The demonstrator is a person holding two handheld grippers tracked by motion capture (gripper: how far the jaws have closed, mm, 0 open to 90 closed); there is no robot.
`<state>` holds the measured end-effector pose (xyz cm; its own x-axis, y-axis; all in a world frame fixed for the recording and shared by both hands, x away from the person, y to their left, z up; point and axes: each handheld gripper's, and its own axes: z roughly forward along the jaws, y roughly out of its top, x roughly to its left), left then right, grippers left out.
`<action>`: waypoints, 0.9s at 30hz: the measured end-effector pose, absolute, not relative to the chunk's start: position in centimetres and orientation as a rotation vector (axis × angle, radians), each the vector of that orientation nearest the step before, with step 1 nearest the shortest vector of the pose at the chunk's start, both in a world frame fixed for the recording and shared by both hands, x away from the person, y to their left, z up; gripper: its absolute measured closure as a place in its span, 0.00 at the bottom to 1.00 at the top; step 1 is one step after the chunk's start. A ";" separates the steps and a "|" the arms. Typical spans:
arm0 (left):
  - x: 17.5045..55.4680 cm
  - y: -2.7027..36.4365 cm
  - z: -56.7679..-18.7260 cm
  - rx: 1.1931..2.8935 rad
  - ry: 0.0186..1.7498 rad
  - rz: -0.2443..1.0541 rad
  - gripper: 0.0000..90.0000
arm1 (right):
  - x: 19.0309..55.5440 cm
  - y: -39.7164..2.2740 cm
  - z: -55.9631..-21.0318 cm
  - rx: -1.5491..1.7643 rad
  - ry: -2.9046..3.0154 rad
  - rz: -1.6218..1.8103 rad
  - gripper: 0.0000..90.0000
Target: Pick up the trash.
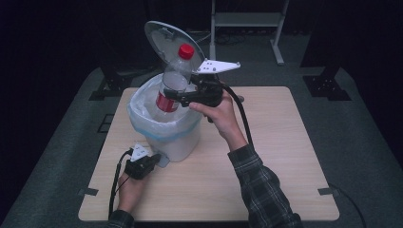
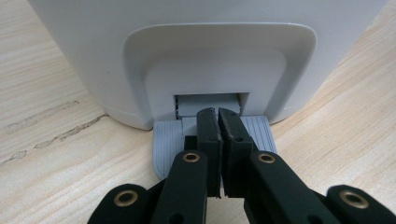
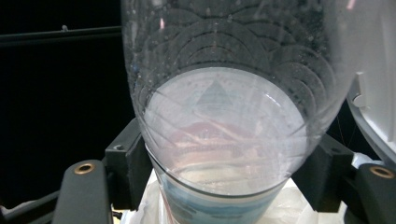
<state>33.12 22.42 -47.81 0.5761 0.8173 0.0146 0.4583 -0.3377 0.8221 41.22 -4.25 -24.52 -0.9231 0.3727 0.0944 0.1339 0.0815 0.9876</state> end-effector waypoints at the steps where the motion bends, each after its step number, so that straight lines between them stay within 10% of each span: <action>1: 33.1 22.4 -47.8 1.985 1.019 0.552 0.98 | 41.3 -4.1 -24.8 0.516 2.170 1.941 0.31; 27: 33.1 22.4 -47.8 1.986 1.018 0.552 0.98 | 41.8 -3.4 -27.1 0.542 2.220 1.918 0.31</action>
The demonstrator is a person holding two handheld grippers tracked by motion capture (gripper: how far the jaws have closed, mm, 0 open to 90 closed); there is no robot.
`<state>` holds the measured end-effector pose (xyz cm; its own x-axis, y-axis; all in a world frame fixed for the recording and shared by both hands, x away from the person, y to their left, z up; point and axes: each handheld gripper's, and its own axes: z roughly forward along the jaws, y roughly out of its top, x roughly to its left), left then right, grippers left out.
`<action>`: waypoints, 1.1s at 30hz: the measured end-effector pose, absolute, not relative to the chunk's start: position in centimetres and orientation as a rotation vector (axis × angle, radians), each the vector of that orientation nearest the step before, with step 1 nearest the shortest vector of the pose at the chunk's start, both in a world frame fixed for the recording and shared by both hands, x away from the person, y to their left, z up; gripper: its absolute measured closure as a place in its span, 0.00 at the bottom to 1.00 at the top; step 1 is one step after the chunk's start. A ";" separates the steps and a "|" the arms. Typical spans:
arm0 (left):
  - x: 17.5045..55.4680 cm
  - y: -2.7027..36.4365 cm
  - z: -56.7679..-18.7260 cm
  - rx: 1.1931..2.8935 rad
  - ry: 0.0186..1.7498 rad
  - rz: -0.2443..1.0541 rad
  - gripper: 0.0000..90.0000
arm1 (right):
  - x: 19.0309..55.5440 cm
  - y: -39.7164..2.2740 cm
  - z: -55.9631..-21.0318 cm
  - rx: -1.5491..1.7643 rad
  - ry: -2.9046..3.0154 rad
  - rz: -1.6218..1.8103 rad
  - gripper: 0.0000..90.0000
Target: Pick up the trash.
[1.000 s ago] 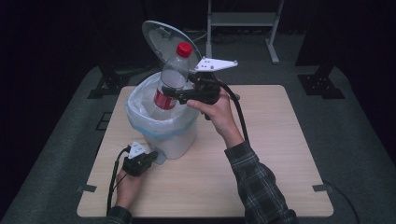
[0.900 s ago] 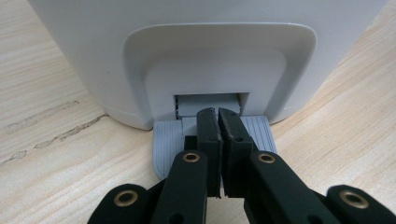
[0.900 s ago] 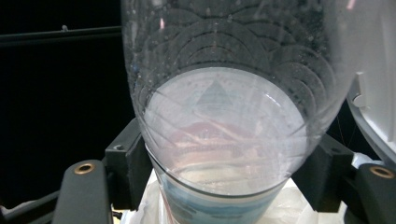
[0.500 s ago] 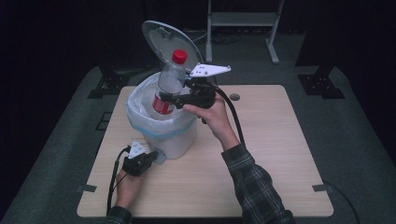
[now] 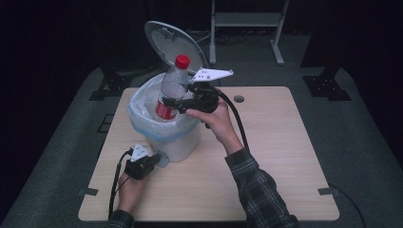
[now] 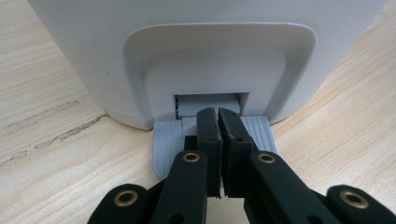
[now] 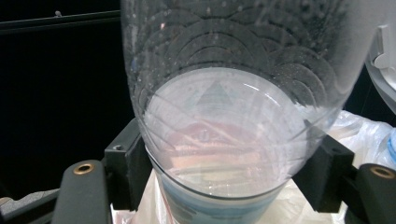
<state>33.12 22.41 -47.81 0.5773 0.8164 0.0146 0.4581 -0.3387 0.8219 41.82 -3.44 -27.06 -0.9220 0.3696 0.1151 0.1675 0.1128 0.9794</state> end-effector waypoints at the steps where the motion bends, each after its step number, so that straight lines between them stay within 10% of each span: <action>1: 33.1 22.4 -47.8 1.987 1.018 0.552 0.98 | 41.9 -3.5 -27.2 0.547 2.225 1.914 0.31; 33: 33.1 22.3 -47.8 1.979 1.021 0.554 0.98 | 40.3 -7.5 -27.3 0.594 2.189 1.884 0.25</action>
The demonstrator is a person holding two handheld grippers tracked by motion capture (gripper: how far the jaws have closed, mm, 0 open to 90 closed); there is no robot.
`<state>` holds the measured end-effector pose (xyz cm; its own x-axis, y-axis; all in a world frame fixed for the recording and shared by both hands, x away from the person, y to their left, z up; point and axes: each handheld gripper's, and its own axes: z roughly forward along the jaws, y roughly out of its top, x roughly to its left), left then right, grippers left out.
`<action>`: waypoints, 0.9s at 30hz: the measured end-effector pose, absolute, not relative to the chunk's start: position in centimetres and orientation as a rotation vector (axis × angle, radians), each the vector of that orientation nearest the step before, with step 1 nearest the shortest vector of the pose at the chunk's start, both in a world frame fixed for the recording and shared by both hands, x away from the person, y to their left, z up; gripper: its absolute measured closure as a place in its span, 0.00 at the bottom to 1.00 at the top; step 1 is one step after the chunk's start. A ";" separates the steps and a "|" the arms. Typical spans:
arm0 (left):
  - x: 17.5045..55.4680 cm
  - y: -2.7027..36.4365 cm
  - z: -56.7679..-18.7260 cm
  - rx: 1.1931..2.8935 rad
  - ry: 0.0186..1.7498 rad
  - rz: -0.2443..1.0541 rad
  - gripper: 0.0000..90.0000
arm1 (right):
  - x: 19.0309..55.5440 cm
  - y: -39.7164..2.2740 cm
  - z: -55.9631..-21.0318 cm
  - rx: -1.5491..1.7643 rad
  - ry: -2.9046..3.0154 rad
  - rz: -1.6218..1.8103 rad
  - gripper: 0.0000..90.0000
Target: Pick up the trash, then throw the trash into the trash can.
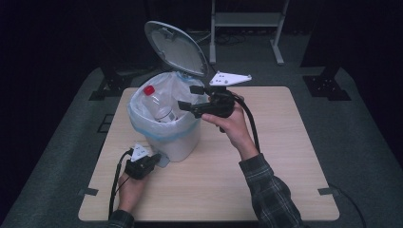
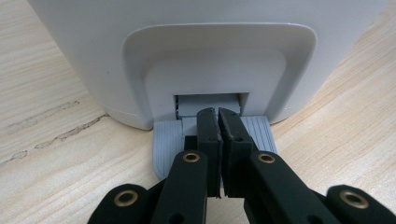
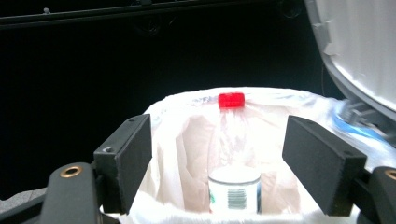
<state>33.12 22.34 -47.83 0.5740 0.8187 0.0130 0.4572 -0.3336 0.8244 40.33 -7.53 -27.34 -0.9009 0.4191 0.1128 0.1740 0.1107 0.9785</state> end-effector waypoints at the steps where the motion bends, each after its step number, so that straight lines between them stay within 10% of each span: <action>1: 33.1 22.3 -47.8 1.980 1.021 0.554 0.98 | 40.2 -7.8 -27.4 0.598 2.186 1.880 0.25; 27: 33.1 22.3 -47.8 1.987 1.021 0.560 0.98 | 37.8 -14.9 -31.1 0.709 2.188 1.747 0.25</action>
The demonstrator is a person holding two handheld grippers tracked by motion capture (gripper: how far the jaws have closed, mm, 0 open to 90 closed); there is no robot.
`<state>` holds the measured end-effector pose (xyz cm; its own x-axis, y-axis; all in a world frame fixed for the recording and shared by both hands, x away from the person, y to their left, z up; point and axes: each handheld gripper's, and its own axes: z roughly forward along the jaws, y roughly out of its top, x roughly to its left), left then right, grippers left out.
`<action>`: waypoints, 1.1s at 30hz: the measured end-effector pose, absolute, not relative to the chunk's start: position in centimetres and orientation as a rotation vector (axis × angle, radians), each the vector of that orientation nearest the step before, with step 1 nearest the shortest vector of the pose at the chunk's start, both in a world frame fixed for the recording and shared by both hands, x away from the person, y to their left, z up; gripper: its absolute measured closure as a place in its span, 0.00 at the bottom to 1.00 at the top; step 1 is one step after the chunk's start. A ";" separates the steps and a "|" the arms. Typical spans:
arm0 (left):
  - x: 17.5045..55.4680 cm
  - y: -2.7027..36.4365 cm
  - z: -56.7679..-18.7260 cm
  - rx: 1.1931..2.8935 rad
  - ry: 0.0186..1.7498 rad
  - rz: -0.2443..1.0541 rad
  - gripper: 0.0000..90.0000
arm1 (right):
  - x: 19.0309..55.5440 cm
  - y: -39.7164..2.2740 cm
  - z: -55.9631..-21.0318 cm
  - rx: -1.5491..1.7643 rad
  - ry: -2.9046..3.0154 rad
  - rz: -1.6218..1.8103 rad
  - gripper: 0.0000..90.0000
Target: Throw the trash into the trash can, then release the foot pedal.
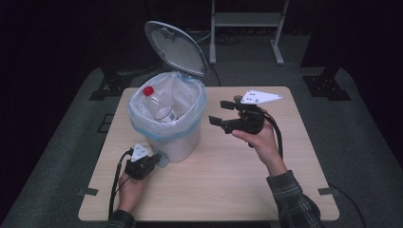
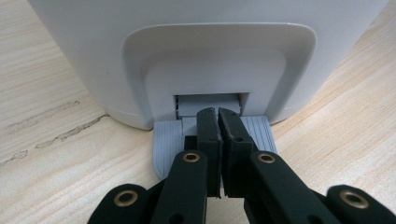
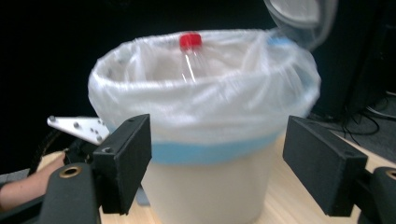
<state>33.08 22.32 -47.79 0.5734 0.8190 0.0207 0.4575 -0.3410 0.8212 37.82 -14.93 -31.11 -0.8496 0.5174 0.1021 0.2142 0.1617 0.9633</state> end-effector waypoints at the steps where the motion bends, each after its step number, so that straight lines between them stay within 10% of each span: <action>1: 33.1 22.3 -47.8 1.983 1.022 0.561 0.98 | 37.6 -15.4 -31.5 0.719 2.188 1.741 0.25; 17: 32.7 22.9 -47.1 1.963 1.009 0.567 0.83 | 35.8 -20.9 -35.8 0.856 2.197 1.657 0.24; 33: 31.6 23.1 -45.9 1.997 1.008 0.543 0.26 | 35.5 -22.7 -38.4 0.939 2.210 1.586 0.22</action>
